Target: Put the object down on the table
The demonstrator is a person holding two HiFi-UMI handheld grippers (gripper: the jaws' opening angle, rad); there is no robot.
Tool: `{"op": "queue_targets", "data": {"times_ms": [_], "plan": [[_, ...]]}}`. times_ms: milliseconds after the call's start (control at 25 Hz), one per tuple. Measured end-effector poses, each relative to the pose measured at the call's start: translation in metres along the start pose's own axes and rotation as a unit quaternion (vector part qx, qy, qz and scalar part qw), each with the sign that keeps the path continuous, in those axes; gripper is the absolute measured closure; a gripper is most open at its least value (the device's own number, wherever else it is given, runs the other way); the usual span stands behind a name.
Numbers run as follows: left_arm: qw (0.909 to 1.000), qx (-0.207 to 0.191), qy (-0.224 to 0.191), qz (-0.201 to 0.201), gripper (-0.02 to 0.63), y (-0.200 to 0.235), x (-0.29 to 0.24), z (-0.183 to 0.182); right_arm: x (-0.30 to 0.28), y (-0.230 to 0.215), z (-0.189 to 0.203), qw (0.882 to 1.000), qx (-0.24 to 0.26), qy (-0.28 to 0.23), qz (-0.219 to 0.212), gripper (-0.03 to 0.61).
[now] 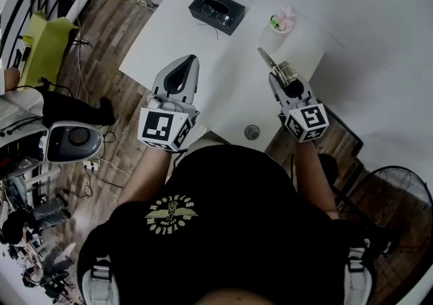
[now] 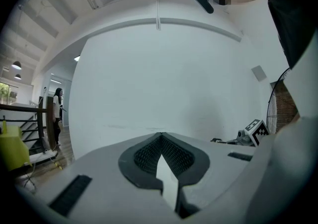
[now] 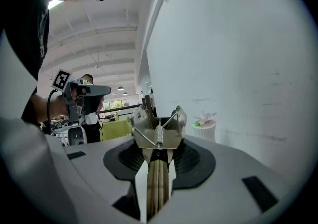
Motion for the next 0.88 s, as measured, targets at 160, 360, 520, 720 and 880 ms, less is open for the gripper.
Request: {"op": "queue_targets", "data": {"times_ms": [160, 360, 520, 720, 880], "plan": [[1.0, 0.002, 0.003, 0.001, 0.606, 0.0, -0.003, 0.0, -0.001, -0.005, 0.016, 1.0, -0.005, 0.019, 0.006, 0.436], [0.9999, 0.006, 0.007, 0.005, 0.606, -0.005, -0.003, 0.002, 0.001, -0.01, 0.042, 0.999, -0.013, 0.049, 0.011, 0.436], [0.9999, 0.008, 0.009, 0.011, 0.606, -0.007, -0.003, 0.003, 0.002, -0.014, 0.059, 0.997, -0.023, 0.069, 0.015, 0.436], [0.9997, 0.013, 0.015, 0.012, 0.606, -0.009, 0.003, 0.007, 0.006, -0.016, 0.084, 0.995, -0.041, 0.09, 0.021, 0.436], [0.9996, 0.016, 0.018, 0.015, 0.606, -0.009, 0.004, 0.009, 0.008, -0.021, 0.106, 0.992, -0.061, 0.109, 0.033, 0.436]]}}
Point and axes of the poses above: the fingertips, and each gripper's own axes: x backward along the fingers, y to its left, z out of its underside, the point moved 10 cm from there along x, backward along the fingers, and after that the axes turned 14 degrees about -y, right-handed, at the moved point
